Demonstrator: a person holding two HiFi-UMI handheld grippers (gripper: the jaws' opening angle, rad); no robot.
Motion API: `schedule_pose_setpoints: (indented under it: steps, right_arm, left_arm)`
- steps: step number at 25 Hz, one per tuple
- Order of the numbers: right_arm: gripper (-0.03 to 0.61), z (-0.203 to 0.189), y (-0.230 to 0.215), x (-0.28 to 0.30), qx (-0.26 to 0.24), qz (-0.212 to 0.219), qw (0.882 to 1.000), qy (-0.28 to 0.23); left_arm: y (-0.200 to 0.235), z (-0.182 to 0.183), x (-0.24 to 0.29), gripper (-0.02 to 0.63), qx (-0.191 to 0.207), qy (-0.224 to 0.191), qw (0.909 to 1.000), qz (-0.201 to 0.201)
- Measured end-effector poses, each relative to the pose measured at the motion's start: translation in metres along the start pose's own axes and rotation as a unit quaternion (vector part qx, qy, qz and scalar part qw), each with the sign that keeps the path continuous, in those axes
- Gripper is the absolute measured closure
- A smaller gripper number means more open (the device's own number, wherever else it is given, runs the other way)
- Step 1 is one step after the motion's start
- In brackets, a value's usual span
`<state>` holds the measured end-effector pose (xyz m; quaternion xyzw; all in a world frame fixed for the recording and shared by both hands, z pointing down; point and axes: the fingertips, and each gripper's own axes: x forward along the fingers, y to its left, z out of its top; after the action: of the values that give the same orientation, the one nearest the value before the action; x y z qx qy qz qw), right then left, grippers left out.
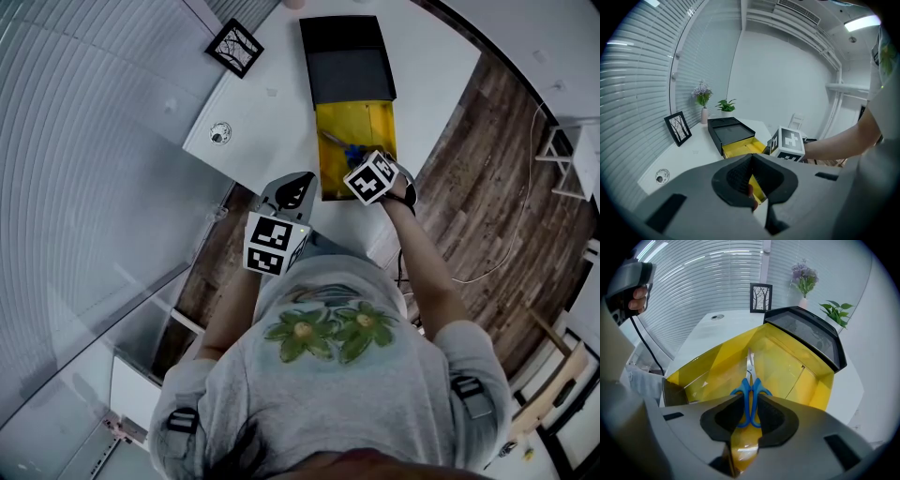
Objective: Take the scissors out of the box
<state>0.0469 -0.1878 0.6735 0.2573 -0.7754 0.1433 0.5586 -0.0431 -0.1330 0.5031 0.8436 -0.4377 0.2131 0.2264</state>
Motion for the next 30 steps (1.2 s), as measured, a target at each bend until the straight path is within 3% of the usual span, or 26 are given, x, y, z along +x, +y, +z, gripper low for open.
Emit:
schedule_pose_setpoints:
  steps: [30]
  right_arm:
    - [0.492, 0.008, 0.002, -0.041, 0.070, -0.023, 0.993, -0.091]
  left_arm:
    - [-0.003, -0.004, -0.019, 0.607, 0.014, -0.003, 0.9999, 0.001]
